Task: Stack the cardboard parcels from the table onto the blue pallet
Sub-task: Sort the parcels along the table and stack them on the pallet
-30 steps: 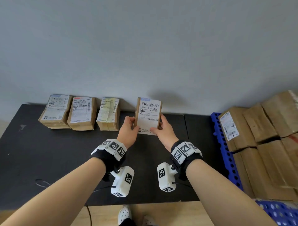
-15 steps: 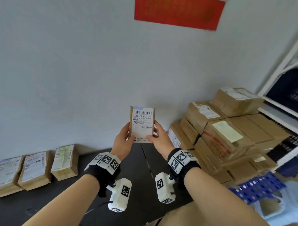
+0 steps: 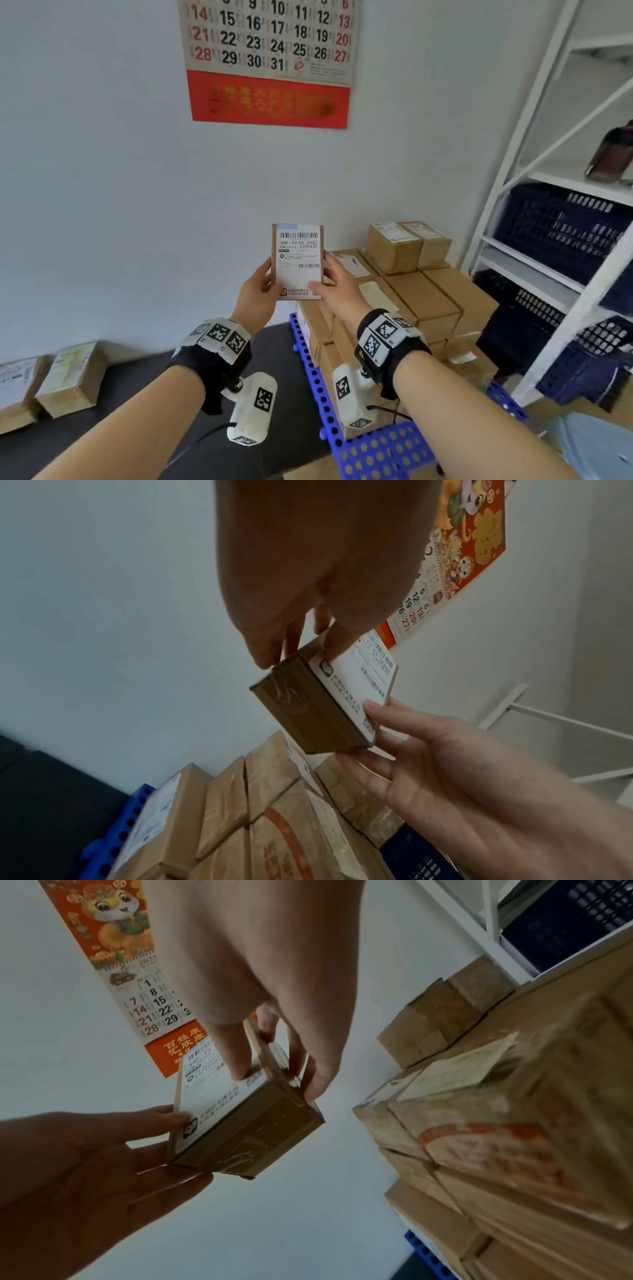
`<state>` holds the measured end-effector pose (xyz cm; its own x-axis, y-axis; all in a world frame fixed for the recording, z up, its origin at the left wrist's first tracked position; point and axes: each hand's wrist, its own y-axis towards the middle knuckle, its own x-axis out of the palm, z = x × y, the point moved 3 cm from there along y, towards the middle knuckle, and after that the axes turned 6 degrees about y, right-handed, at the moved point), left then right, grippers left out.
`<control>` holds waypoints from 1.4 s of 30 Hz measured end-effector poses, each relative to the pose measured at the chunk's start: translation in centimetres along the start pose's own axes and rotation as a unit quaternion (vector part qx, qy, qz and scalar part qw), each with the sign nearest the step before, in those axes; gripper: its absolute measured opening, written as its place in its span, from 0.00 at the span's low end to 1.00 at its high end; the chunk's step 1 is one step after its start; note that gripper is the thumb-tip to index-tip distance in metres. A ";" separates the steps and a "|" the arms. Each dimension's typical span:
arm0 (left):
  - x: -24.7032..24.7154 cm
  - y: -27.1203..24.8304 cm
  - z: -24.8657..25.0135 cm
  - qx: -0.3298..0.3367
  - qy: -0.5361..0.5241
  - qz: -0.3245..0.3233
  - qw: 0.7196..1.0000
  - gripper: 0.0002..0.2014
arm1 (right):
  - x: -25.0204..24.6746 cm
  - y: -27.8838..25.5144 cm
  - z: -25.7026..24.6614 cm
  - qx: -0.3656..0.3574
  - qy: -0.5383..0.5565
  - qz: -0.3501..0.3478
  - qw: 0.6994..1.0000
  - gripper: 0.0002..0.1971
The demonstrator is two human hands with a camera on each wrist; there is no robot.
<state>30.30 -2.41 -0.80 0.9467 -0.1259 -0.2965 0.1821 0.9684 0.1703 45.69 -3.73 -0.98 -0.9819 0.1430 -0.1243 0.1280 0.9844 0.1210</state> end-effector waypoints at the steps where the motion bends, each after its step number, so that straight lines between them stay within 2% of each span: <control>1: 0.8 -0.2 0.6 0.002 0.002 0.000 1.000 0.26 | -1.0 -0.2 -0.1 0.000 -0.001 0.002 1.000 0.33; 6: 4.6 0.1 3.1 0.000 -0.007 -0.005 1.000 0.26 | -5.5 0.3 -0.5 -0.004 0.006 0.003 1.000 0.33; 12: 7.4 4.2 3.8 -0.006 -0.019 -0.016 1.000 0.25 | -8.7 3.7 -0.2 -0.005 -0.035 0.004 0.999 0.33; 18: 9.4 8.8 2.3 -0.043 -0.033 -0.048 0.997 0.26 | -10.3 7.6 0.7 0.010 -0.085 0.010 0.996 0.29; 25: 10.3 13.2 -0.1 -0.141 -0.030 -0.088 0.986 0.22 | -10.9 11.3 2.0 0.052 -0.122 -0.008 0.991 0.26; 32: 11.6 15.4 -0.2 -0.169 -0.020 -0.095 0.981 0.22 | -11.9 14.2 2.8 0.054 -0.226 -0.031 0.972 0.26; 36: 12.1 16.2 -0.4 -0.190 0.002 -0.096 0.977 0.26 | -12.9 14.5 2.6 0.034 -0.270 -0.068 0.960 0.26; 42: 12.8 16.9 -0.5 -0.218 0.004 -0.104 0.970 0.30 | -15.8 14.8 1.1 -0.050 -0.335 -0.077 0.938 0.23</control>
<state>45.40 12.50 -2.22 0.8993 -0.3284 -0.2887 0.2376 0.9213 -0.3078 63.23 8.70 1.66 -0.6760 0.0647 -0.7340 -0.0547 0.9890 0.1376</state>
